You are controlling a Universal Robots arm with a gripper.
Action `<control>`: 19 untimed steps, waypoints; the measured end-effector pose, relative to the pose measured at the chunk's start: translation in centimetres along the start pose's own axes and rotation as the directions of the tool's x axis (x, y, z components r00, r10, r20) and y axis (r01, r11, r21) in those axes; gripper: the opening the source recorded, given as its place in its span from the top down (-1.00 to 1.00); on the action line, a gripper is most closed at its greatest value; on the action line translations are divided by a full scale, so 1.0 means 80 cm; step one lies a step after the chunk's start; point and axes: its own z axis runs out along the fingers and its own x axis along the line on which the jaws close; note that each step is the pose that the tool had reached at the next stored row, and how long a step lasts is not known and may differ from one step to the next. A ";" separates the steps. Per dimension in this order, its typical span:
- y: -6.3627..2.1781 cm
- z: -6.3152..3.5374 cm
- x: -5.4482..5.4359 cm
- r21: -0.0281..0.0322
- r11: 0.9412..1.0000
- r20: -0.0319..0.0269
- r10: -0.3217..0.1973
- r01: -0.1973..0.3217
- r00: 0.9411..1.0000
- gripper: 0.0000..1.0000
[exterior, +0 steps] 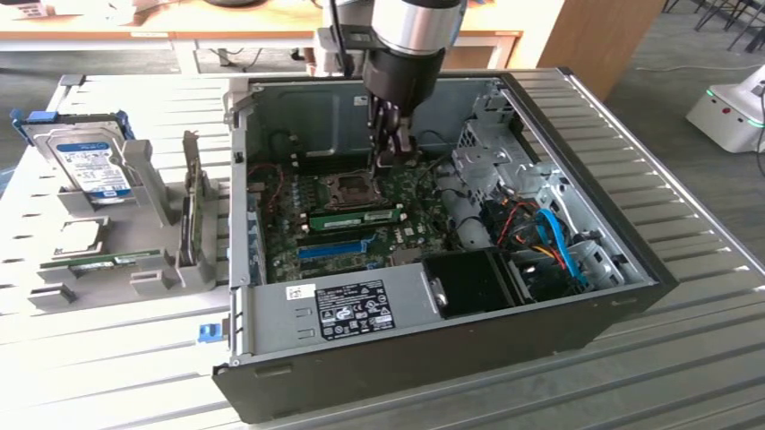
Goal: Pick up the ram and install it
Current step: 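Insert the ram into the slot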
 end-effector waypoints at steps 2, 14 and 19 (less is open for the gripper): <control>0.000 -0.007 0.000 0.000 1.000 0.000 0.000 0.000 1.000 0.51; 0.002 -0.032 -0.001 0.000 1.000 0.000 0.000 0.000 1.000 0.51; 0.002 -0.042 -0.002 0.000 1.000 0.000 0.000 0.000 1.000 0.51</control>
